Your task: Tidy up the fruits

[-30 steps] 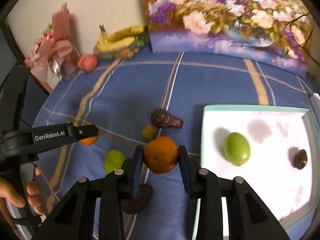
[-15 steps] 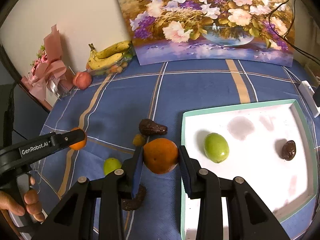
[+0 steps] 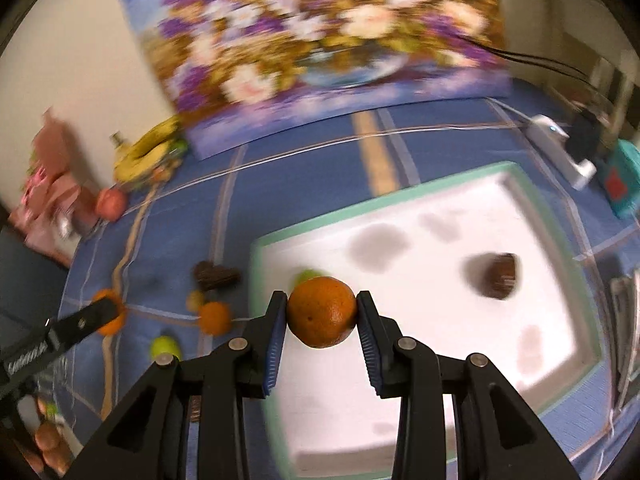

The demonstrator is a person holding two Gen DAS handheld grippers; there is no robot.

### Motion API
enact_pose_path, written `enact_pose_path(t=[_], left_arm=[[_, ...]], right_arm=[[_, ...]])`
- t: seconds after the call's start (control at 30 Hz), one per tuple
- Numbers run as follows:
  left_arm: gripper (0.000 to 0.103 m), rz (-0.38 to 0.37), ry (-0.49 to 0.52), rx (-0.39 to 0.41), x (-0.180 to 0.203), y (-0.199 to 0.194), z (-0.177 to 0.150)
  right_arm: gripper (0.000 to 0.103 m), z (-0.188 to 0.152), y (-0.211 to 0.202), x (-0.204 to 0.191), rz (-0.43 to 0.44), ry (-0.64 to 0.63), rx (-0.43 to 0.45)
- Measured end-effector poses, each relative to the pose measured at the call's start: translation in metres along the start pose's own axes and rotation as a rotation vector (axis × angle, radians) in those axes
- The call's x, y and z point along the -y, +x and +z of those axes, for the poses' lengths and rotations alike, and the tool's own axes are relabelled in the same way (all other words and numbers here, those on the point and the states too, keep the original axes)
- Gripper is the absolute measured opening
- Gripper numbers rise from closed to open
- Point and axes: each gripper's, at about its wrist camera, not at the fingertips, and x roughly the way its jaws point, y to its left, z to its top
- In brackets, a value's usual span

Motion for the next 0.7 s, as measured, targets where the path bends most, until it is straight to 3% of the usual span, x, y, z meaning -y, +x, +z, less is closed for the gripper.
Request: enact_pose_path(t=[0.3,0.7], left_arm=[[0.041,-0.043,0.179,-0.023,0.077,0.005,-0.018],[0.041,-0.042,0.313,-0.054,0.128,0.015,-0.040]], right_arm=[[0.036,0.012,-0.038,0.069,-0.091,0.126,0.068],[0.036,0.012,-0.075,0.099,-0.129,0.173,0.147]])
